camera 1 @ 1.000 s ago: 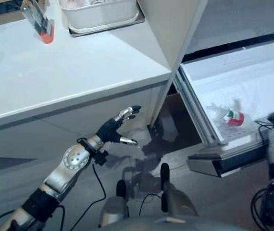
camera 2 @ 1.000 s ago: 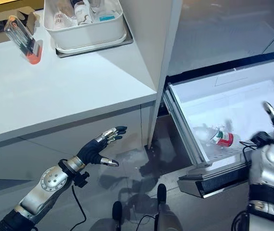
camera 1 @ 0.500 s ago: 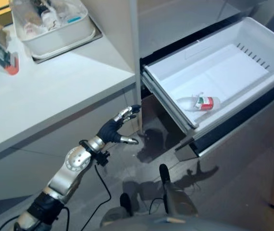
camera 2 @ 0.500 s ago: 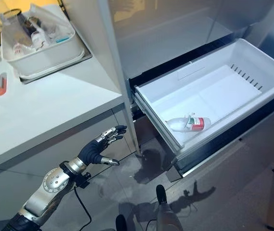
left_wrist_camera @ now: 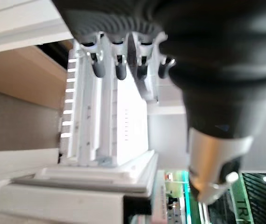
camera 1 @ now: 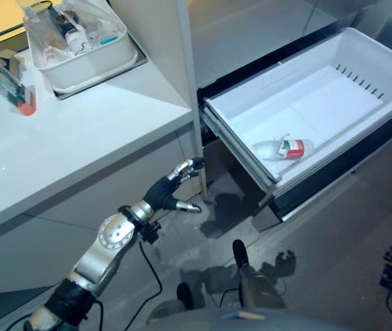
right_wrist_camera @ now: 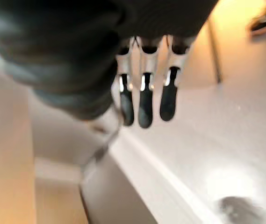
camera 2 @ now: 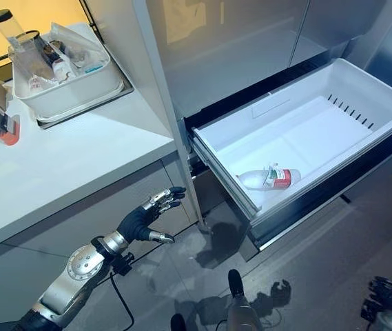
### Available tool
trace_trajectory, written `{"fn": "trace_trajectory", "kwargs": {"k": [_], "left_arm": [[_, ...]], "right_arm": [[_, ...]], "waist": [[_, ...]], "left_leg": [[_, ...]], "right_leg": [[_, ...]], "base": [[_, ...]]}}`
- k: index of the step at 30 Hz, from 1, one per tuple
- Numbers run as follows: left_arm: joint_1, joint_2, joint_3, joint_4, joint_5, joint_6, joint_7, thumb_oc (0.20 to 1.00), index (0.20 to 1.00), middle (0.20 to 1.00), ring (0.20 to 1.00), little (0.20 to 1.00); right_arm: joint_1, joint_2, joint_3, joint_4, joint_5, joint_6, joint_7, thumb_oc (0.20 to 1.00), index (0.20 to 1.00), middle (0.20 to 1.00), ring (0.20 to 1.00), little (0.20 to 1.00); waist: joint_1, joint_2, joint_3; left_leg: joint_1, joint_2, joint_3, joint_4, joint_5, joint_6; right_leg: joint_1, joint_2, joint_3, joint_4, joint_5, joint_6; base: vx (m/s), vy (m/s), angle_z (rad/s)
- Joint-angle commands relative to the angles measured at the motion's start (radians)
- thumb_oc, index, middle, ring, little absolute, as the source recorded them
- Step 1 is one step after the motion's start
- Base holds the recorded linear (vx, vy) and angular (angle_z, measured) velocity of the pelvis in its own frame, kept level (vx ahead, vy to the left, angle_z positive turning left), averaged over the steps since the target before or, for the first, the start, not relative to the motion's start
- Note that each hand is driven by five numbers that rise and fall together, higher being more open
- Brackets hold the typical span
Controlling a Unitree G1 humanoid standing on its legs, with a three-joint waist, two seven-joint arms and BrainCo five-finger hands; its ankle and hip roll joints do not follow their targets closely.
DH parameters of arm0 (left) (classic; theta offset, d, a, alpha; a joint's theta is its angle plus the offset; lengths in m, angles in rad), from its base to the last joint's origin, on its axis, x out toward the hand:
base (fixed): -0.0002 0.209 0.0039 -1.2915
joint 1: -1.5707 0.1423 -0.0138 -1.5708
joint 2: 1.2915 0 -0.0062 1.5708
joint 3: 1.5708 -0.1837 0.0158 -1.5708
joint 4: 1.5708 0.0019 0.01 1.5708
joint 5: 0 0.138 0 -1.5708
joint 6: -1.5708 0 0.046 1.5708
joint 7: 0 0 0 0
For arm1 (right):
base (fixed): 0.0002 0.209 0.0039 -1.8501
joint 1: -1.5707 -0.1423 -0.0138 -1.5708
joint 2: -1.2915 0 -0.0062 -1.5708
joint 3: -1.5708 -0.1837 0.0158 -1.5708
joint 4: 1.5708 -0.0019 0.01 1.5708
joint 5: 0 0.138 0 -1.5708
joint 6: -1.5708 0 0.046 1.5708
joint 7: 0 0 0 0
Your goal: Take the drinks into the refrigerator
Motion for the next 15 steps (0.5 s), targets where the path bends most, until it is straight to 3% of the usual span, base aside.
{"fn": "trace_trajectory", "kwargs": {"k": [1,6,15], "left_arm": [[-0.010,0.018,-0.003,0.004,-0.001,-0.025,-0.014,1.000,1.000,1.000,1.000,1.000],[-0.004,0.028,-0.006,-0.032,-0.020,-0.025,-0.006,1.000,1.000,1.000,1.000,1.000],[-0.040,0.005,-0.033,-0.077,-0.038,-0.032,0.047,1.000,1.000,1.000,1.000,1.000]], "right_arm": [[-0.106,-0.014,0.055,-0.055,-0.162,-0.014,0.001,0.200,0.200,0.200,0.200,0.200],[-0.265,-0.006,0.230,-0.183,-0.269,-0.009,0.015,0.200,0.200,0.200,0.200,0.200],[-0.662,0.045,0.493,-0.216,-0.385,-0.001,-0.005,0.200,0.200,0.200,0.200,0.200]], "waist": [[0.037,-0.035,-0.018],[0.078,-0.037,-0.006],[0.154,-0.042,0.024]], "left_leg": [[-0.137,-0.039,-0.064,0.074,0.000,0.065],[-0.157,-0.046,-0.081,0.071,0.013,0.068],[-0.210,-0.059,-0.118,0.060,0.046,0.069]], "right_leg": [[0.038,0.016,-0.029,0.080,-0.119,0.026],[0.033,0.008,-0.049,0.075,-0.113,0.027],[0.008,-0.008,-0.088,0.064,-0.094,0.027]], "base": [[0.00,0.000,0.00],[-0.01,-0.006,0.13],[-0.02,-0.001,0.13]]}}
